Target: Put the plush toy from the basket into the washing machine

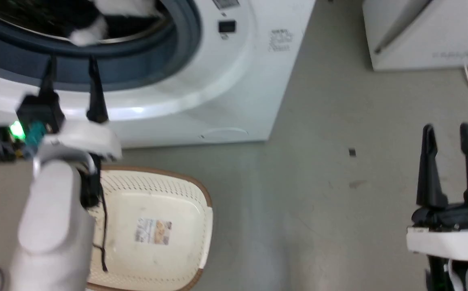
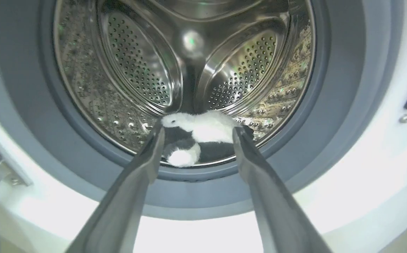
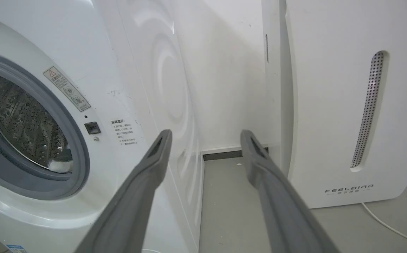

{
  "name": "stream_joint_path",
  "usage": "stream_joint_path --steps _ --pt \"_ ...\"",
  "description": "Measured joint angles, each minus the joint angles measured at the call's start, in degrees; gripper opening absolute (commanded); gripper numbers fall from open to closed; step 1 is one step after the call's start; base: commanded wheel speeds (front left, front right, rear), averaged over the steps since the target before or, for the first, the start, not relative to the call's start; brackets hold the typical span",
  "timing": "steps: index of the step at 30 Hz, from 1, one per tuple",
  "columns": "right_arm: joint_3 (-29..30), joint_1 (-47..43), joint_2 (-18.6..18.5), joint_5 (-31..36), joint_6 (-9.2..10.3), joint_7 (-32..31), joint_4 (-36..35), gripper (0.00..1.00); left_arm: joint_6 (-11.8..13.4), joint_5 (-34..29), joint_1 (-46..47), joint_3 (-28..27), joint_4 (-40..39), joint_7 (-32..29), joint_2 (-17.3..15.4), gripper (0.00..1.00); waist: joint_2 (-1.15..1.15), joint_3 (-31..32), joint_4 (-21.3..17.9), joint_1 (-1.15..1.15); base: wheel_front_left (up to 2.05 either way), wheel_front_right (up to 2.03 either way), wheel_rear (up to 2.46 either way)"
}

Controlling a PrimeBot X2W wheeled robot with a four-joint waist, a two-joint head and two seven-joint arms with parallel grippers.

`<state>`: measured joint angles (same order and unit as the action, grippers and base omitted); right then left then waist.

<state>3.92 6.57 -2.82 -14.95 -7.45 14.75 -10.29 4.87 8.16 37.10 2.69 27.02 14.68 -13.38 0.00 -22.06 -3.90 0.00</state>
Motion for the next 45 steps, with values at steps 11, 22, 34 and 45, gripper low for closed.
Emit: stream_joint_path --steps 11,22,34,45 --pt "-0.21 -8.98 0.00 1.00 0.00 0.00 3.01 1.00 -1.55 -2.40 -23.14 -1.56 -12.92 0.01 4.46 1.00 0.00 13.59 4.16 -0.01 0.00 0.00 0.00" --pt "0.68 -14.01 0.00 2.30 0.00 0.00 5.11 1.00 -3.12 -5.31 -36.23 -0.33 -17.63 0.01 6.47 1.00 0.00 22.84 7.26 -0.01 0.00 0.00 0.00" --pt "0.67 -14.45 0.00 2.36 0.01 -0.10 6.01 0.00 -3.54 -5.60 -38.29 -0.37 -17.85 -0.20 7.00 0.00 0.00 23.97 7.73 -0.01 0.00 0.00 0.00" --pt "0.30 -14.25 0.00 3.32 0.00 -1.55 6.26 0.00 -3.54 -5.61 -38.29 -0.53 -18.46 -1.56 7.16 0.00 0.00 23.79 7.37 0.00 0.00 0.00 0.00"
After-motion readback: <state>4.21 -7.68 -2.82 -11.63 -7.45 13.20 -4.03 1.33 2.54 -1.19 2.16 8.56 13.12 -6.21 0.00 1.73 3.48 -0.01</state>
